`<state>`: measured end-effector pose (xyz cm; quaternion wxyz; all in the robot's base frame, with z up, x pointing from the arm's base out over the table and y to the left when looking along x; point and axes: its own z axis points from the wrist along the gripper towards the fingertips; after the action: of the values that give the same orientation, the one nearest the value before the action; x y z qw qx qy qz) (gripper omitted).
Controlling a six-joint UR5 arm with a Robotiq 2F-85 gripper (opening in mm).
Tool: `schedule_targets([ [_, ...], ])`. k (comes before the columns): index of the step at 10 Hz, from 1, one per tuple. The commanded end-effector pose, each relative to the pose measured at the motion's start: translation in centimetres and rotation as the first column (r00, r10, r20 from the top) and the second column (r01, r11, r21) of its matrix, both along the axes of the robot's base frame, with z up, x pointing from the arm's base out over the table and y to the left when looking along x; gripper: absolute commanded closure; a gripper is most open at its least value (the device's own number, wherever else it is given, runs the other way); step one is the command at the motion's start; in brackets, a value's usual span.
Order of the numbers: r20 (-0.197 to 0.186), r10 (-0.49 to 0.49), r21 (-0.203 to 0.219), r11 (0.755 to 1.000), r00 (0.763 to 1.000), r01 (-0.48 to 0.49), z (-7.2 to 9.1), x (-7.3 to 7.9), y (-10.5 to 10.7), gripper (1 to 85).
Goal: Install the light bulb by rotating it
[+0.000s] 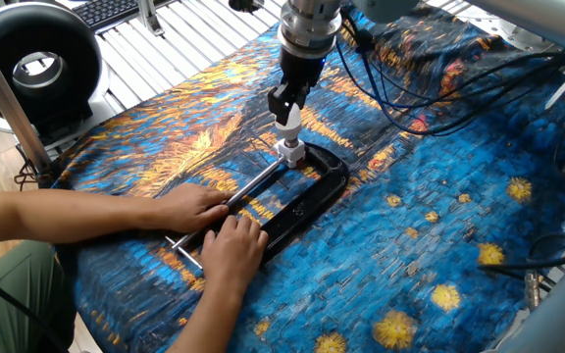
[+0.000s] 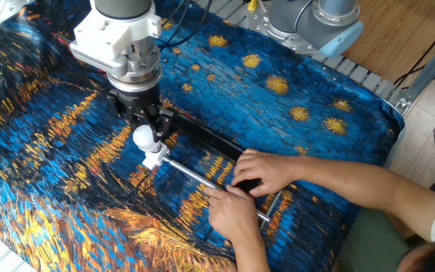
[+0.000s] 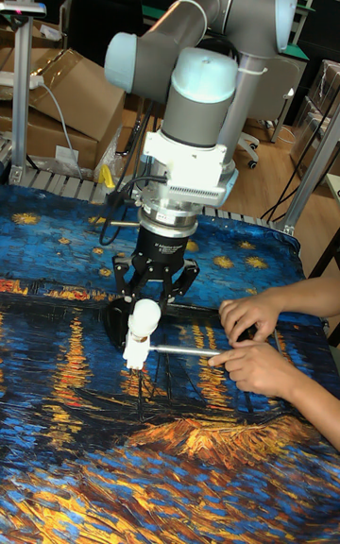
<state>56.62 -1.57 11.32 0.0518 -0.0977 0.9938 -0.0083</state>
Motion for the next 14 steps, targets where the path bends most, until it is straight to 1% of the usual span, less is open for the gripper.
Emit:
schedule_targets([
  [1,-0.011,-0.03,-0.019,0.999,0.999,0.03,1.3,-0.2,0.5,84.7],
  [2,-0.011,-0.032,-0.021,0.999,0.999,0.031,1.6,-0.2,0.7,84.7],
  [3,0.0,-0.022,-0.024,0.999,1.0,0.022,1.7,0.2,0.8,84.7],
  [4,0.003,-0.017,-0.017,1.0,1.0,0.018,2.0,0.6,1.0,84.7],
  [5,0.019,-0.014,0.014,1.0,1.0,0.014,2.4,1.4,1.8,84.7],
  [6,0.031,-0.011,0.013,1.0,0.999,0.011,2.7,1.8,2.2,84.7],
  [7,0.05,-0.001,-0.003,1.0,0.999,0.002,3.0,2.5,2.3,84.7],
  [8,0.076,0.0,0.007,1.0,0.997,0.0,3.4,3.6,2.8,84.7],
  [9,0.12,0.006,0.019,1.0,0.993,-0.008,3.7,4.9,3.2,84.7],
  [10,0.146,0.011,0.012,1.0,0.989,-0.013,3.7,5.5,3.2,84.7],
  [11,0.161,0.014,0.006,1.0,0.987,-0.015,3.7,6.0,3.1,84.7],
  [12,0.173,0.012,0.01,1.0,0.985,-0.014,3.8,6.3,3.1,84.7],
  [14,0.191,0.004,0.029,1.0,0.982,-0.009,3.5,6.7,3.2,84.7],
])
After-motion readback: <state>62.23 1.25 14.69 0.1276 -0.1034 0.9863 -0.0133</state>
